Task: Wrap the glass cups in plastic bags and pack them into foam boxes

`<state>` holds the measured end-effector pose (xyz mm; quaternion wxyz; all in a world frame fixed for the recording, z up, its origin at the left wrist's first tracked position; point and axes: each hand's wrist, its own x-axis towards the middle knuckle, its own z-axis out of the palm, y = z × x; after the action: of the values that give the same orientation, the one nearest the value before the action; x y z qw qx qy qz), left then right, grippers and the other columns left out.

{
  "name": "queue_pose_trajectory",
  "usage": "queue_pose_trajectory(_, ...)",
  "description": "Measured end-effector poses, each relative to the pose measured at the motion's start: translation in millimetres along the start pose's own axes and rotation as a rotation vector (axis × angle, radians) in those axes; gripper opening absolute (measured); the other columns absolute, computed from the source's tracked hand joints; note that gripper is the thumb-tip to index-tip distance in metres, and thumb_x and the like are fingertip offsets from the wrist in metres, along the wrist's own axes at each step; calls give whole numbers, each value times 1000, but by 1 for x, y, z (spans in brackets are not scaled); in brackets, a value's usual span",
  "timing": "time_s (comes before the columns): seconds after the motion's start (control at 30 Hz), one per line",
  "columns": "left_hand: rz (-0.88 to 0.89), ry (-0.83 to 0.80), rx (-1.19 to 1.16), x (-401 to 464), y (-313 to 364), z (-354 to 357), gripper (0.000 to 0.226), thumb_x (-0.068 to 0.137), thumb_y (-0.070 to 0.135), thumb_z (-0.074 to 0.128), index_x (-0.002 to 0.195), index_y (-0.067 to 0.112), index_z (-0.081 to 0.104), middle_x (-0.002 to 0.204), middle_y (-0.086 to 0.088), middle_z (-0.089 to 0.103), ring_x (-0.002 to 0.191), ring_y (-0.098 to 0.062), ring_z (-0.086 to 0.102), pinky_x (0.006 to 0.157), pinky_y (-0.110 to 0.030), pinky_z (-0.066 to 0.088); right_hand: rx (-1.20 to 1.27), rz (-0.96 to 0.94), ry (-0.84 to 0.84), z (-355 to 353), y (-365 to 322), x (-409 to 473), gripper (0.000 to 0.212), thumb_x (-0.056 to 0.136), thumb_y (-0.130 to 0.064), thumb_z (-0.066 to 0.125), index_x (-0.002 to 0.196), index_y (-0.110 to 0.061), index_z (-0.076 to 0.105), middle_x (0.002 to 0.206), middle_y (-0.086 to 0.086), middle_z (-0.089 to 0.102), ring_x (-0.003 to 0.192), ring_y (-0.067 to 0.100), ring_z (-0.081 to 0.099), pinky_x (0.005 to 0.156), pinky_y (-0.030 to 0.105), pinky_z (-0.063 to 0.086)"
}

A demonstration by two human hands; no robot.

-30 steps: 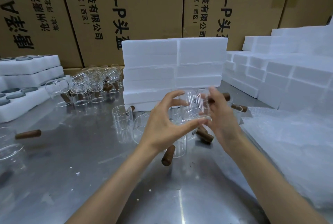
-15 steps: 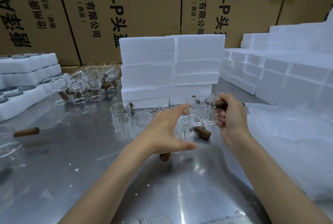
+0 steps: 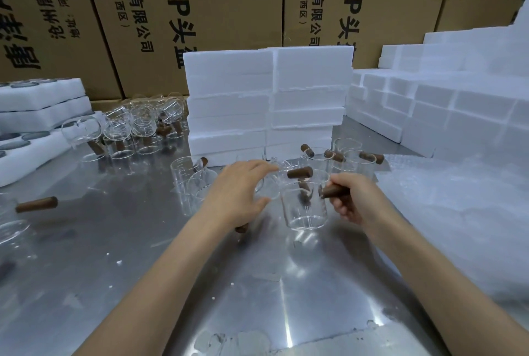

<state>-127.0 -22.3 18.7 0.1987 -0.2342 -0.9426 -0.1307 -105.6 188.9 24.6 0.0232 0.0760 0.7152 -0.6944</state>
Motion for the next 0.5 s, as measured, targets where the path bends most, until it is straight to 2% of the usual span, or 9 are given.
queue_pose_trajectory(0.17, -70, -3, 143, -2, 0, 3, 58, 89, 38, 60, 143, 36, 38, 150, 6, 34, 142, -19, 20, 116, -44, 13, -162, 62, -5, -2, 4, 4, 26, 92, -16, 45, 70, -13, 58, 48, 2, 48, 42, 13, 39, 35, 16, 29)
queue_pose_trajectory(0.27, -46, -21, 174, -3, 4, 3, 61, 88, 47, 58, 144, 36, 36, 152, 7, 30, 144, -18, 14, 117, -44, 7, -234, 29, -17, 0, 6, 5, 27, 90, -14, 44, 71, -14, 63, 55, 0, 57, 44, 12, 44, 35, 16, 34)
queue_pose_trajectory(0.37, -18, -5, 165, -3, 9, 2, 59, 88, 50, 57, 142, 35, 39, 152, 7, 29, 144, -17, 13, 117, -42, 3, -335, -53, 23, 1, 9, 3, 25, 90, -13, 43, 76, -14, 64, 71, 0, 66, 55, 13, 54, 42, 19, 43)
queue_pose_trajectory(0.43, -11, -7, 177, -4, 11, 1, 58, 89, 50, 56, 142, 35, 38, 153, 7, 29, 145, -17, 12, 117, -41, 3, -552, -170, 99, 1, 11, -2, 24, 93, -19, 41, 83, -15, 62, 82, -1, 69, 69, 16, 60, 53, 26, 47)
queue_pose_trajectory(0.5, -3, -15, 211, -4, 11, 1, 59, 89, 51, 54, 143, 36, 36, 153, 8, 27, 145, -16, 11, 117, -41, 3, -869, -377, 278, 2, 10, -8, 23, 95, -27, 41, 85, -18, 60, 85, -4, 66, 77, 19, 58, 57, 29, 41)
